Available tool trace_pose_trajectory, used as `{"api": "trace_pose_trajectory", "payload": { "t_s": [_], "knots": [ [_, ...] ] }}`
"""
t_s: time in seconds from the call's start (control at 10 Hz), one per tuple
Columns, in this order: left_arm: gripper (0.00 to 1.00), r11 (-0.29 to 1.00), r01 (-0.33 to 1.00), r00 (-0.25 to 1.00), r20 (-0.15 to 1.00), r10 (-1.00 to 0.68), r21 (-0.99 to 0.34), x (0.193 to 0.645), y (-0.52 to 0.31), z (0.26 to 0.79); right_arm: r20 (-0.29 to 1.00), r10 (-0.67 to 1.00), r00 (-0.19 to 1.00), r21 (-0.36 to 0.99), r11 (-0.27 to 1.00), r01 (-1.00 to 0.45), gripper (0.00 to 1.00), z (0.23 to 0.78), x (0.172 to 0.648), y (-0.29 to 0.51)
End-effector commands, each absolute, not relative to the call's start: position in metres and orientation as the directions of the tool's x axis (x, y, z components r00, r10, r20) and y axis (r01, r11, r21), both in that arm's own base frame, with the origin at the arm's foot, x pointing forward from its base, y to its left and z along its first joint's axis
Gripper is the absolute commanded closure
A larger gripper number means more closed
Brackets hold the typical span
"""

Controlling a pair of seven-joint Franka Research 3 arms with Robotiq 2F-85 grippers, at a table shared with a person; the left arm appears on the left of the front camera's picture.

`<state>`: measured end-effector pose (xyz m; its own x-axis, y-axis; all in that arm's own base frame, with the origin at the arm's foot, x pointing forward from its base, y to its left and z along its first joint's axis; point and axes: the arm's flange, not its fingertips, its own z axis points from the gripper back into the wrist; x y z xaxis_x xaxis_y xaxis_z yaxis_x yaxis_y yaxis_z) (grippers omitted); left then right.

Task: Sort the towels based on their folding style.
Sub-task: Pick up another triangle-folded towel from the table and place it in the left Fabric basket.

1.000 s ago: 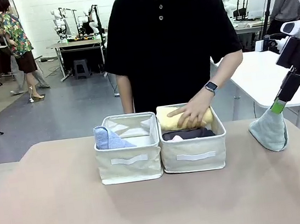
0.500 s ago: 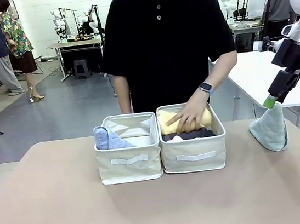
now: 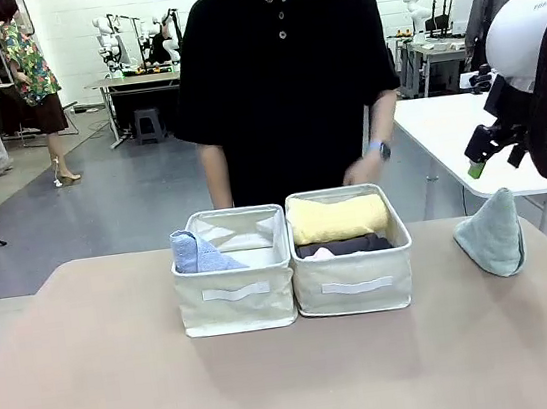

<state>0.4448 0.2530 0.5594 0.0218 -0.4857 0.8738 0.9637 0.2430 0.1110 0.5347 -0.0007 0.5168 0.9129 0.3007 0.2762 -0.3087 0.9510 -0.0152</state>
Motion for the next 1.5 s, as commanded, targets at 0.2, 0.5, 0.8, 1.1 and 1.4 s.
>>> {"api": "trace_pose_trajectory", "payload": {
  "t_s": [0.2,0.5,0.8,1.1,1.4],
  "knots": [
    [0.00,0.242,0.963,0.019,0.872,-0.489,0.114,0.444,0.254,0.561,0.140,0.251,0.958,0.014,0.967,-0.256,0.00,0.511,0.553,-0.005],
    [0.00,0.242,0.963,0.019,0.872,-0.489,0.114,0.444,0.254,0.561,0.212,0.257,0.943,-0.068,0.966,-0.248,0.00,0.505,0.544,-0.006],
    [0.00,0.242,0.963,0.019,0.872,-0.489,0.114,0.444,0.254,0.561,0.195,0.253,0.948,-0.058,0.968,-0.246,0.00,0.507,0.547,-0.006],
    [0.00,0.242,0.963,0.019,0.872,-0.489,0.114,0.444,0.254,0.561,0.087,0.051,0.995,-0.017,0.999,-0.050,0.00,0.470,0.561,-0.006],
    [0.00,0.242,0.963,0.019,0.872,-0.489,0.114,0.444,0.254,0.561,-0.012,-0.028,1.000,-0.014,1.000,0.027,0.00,0.435,0.583,-0.012]
  ]
}}
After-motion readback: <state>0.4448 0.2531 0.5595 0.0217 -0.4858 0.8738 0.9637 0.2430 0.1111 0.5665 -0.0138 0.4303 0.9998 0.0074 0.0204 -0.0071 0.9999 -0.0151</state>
